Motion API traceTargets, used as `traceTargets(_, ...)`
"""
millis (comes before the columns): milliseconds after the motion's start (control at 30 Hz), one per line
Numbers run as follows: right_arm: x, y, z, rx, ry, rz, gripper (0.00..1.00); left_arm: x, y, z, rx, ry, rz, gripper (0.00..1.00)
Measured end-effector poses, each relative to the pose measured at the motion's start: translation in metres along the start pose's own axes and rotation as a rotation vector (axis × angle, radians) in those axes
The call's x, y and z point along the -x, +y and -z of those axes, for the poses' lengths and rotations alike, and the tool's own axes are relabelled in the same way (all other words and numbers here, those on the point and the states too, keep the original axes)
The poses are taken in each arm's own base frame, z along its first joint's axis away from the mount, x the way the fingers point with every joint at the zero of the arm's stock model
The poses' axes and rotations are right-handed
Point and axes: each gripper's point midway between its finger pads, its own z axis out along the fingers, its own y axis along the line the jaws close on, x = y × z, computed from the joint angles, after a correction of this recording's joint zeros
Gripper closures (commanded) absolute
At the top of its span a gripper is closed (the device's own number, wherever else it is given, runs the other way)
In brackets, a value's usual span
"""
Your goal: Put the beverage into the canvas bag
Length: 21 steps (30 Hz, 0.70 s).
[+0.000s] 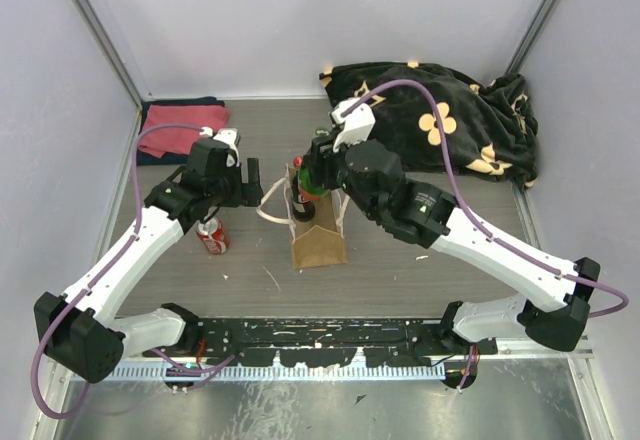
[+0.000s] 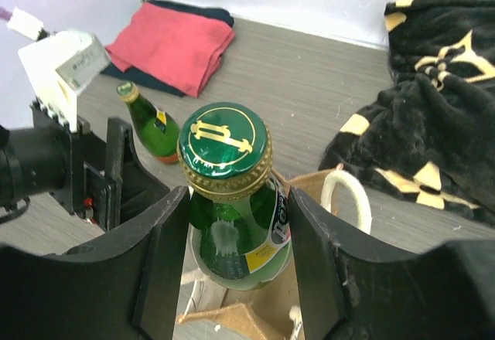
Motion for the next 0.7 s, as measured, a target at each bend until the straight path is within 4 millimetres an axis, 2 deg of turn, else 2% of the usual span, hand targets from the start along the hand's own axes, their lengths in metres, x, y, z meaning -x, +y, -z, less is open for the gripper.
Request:
traceTargets(100,-0.019,0.003,0.000,-0.008,0.025,0.027,0.99,0.000,0.000,0.000,0.000,0.001,0.000,0.09)
traceTargets(300,-0.071,-0.016,-0.008,-0.076,0.115,0.093,0.99,0.000,0.000,-0.001,0.001,0.003,0.000,0.09)
traceTargets(400,-0.088,-0.021,-0.013,-0.094,0.145,0.118,0.99,-0.001,0.000,-0.001,0.001,0.003,0.000,0.09)
traceTargets(700,-0.108,-0.013,-0.036,-0.100,0.161,0.136,0.99,-0.001,0.000,-0.001,0.001,0.003,0.003,0.09)
